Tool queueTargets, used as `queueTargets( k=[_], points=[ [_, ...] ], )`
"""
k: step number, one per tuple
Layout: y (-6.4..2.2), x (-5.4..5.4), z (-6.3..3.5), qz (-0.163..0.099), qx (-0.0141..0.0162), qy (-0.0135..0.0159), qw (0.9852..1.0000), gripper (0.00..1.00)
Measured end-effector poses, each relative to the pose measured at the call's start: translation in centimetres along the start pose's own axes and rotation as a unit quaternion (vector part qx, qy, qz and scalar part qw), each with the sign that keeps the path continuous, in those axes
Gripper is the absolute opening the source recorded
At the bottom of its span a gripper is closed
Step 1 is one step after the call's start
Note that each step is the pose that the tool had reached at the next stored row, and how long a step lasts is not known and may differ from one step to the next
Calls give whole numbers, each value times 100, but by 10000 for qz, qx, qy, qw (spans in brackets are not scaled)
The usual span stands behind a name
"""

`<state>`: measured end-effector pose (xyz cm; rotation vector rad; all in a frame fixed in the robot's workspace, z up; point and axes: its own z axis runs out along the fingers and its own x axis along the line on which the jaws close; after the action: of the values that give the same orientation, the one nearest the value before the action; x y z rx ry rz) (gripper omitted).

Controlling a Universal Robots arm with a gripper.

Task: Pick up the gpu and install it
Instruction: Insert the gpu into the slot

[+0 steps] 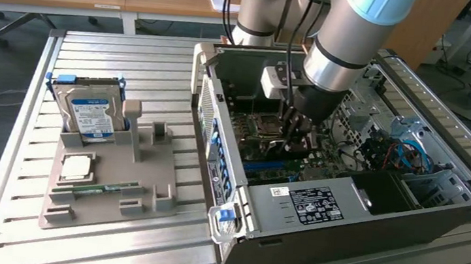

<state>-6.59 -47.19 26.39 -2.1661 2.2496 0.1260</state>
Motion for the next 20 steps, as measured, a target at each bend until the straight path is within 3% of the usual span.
queueTargets(
  k=[20],
  points=[
    [33, -1, 72, 1, 3, 3, 10000, 27]
  ],
)
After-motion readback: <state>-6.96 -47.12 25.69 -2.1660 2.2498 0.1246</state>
